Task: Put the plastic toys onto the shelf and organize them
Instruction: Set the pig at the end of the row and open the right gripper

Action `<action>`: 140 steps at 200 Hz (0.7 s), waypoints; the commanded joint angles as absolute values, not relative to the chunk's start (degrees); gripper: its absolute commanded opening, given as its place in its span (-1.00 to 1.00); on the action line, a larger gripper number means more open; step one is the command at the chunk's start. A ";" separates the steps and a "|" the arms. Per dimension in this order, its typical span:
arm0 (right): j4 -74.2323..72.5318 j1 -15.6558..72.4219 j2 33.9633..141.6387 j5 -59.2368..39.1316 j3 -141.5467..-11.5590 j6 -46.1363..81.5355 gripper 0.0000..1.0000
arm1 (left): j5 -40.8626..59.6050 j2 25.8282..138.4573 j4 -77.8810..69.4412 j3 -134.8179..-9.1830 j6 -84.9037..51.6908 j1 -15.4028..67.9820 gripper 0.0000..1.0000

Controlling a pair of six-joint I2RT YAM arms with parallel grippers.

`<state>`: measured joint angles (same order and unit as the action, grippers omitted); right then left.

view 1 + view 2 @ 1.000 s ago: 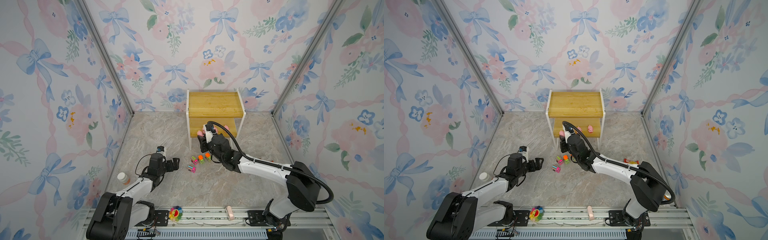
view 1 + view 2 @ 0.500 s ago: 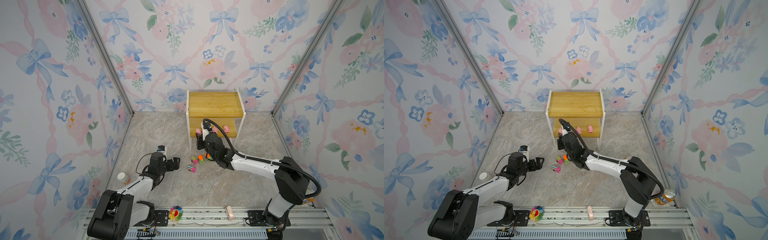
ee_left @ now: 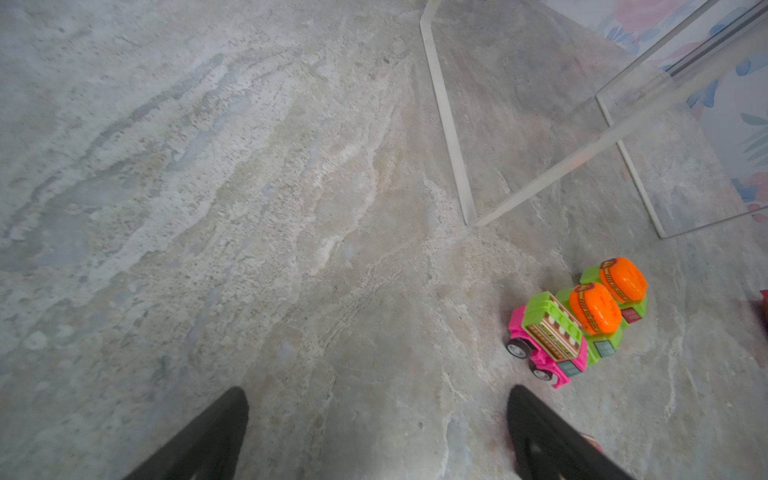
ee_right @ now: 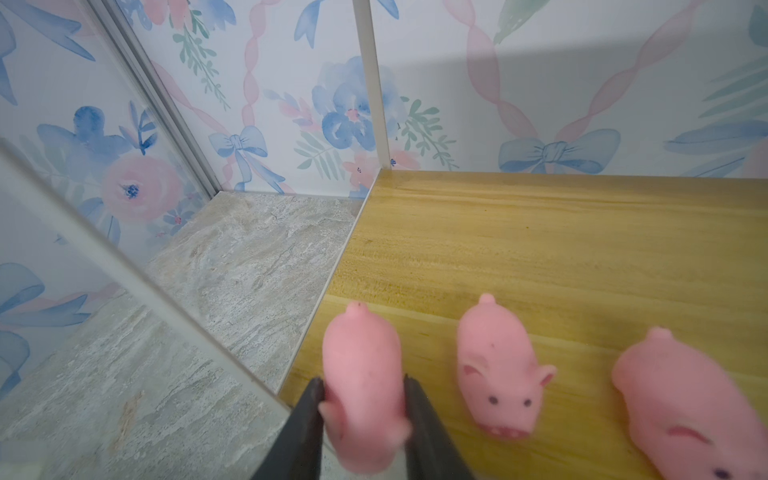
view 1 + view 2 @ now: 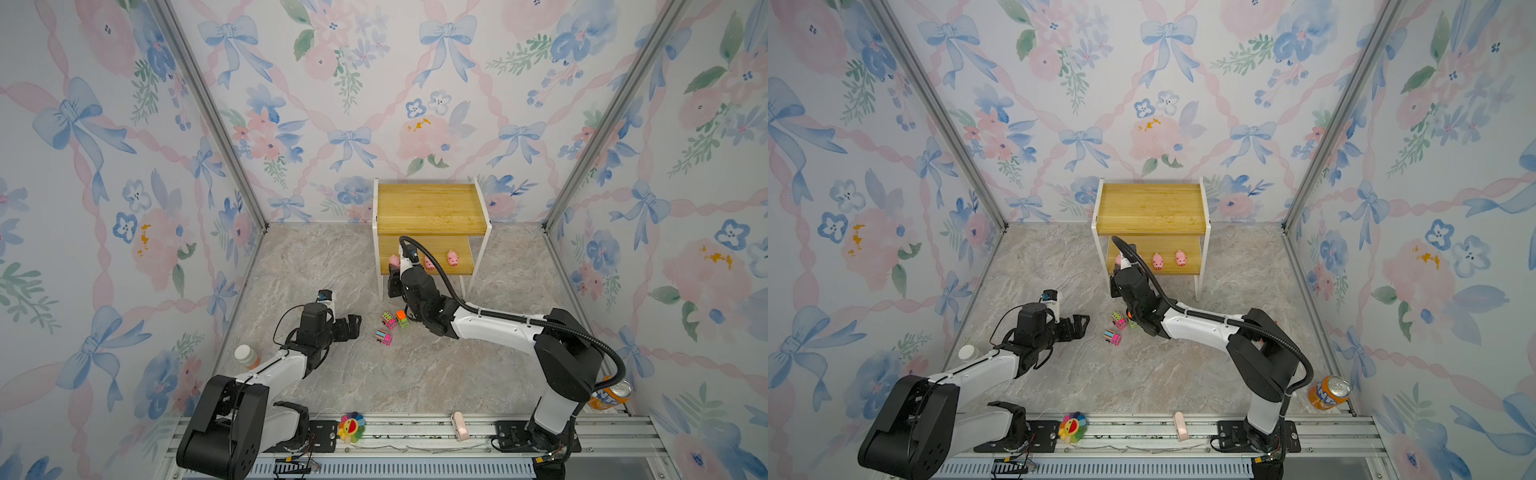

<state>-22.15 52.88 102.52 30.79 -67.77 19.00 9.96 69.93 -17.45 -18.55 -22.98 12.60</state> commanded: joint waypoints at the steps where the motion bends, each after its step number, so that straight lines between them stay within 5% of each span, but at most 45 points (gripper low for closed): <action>1: -24.90 53.94 103.82 33.59 -69.87 19.56 -0.33 | 10.98 70.65 -17.30 -19.69 -21.28 12.28 0.96; 140: -35.25 55.55 109.68 40.40 -70.62 15.75 -0.32 | 11.79 71.63 -17.96 -20.00 -19.95 12.28 0.96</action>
<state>-31.40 54.92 108.05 38.26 -69.54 17.32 11.00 71.00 -17.63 -18.68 -21.04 12.60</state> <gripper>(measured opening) 0.338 0.979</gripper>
